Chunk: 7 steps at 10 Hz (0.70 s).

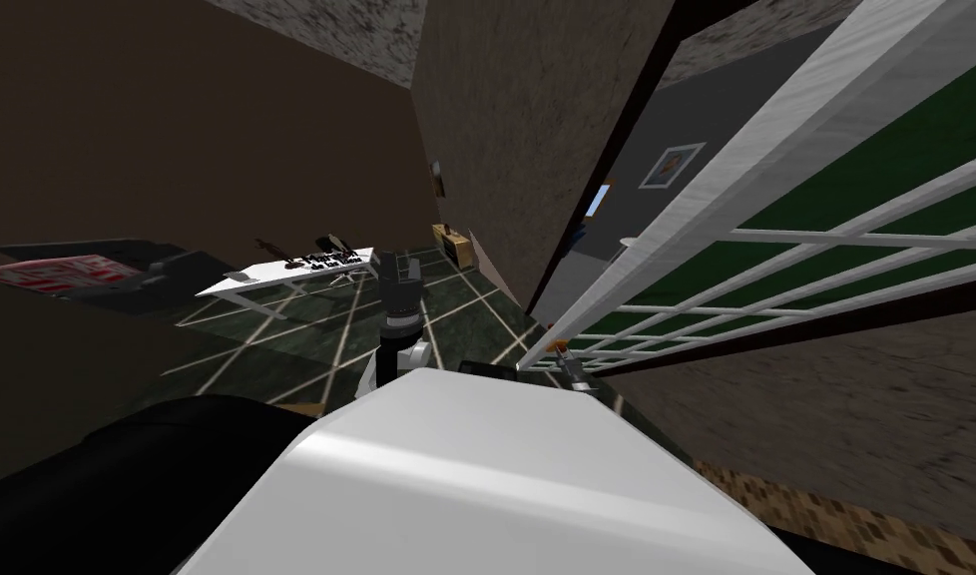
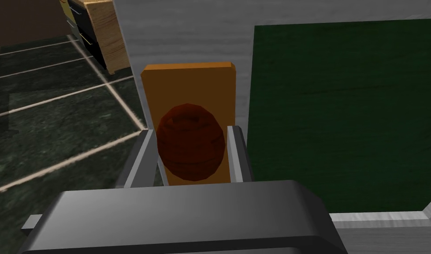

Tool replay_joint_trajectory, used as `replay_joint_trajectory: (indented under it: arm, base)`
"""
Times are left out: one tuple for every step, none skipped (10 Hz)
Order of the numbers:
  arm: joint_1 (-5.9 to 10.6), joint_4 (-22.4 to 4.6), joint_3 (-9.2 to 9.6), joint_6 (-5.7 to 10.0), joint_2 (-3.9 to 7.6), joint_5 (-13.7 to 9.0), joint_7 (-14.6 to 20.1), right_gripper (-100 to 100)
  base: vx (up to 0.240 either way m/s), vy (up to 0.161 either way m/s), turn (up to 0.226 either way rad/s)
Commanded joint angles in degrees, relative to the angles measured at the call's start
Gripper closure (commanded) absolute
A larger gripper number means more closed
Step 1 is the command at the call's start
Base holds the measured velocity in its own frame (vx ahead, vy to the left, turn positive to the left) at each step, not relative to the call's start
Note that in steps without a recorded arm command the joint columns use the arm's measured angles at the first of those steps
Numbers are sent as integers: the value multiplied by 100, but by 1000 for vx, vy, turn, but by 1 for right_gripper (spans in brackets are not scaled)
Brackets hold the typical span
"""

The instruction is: Pull the door open

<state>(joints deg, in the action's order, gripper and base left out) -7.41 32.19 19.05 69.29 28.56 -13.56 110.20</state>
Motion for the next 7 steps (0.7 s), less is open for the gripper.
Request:
replay_joint_trajectory:
  arm:
    - [10,-40,8,44,9,12,21,100]
    - [16,-64,13,70,14,19,33,100]
    - [22,-91,18,100,21,26,47,100]
    - [29,-121,24,133,27,35,62,100]
    - [37,-152,30,167,34,44,78,100]
    - [45,-184,37,201,41,53,94,100]
    - [52,-214,43,235,48,62,110,100]
  base:
    - [-136,-45,132]
    - [-239,-64,192]
    - [-204,-65,143]
    - [-177,-87,154]
    - [-196,-86,178]
    - [-209,-80,164]
    - [-201,-88,161]
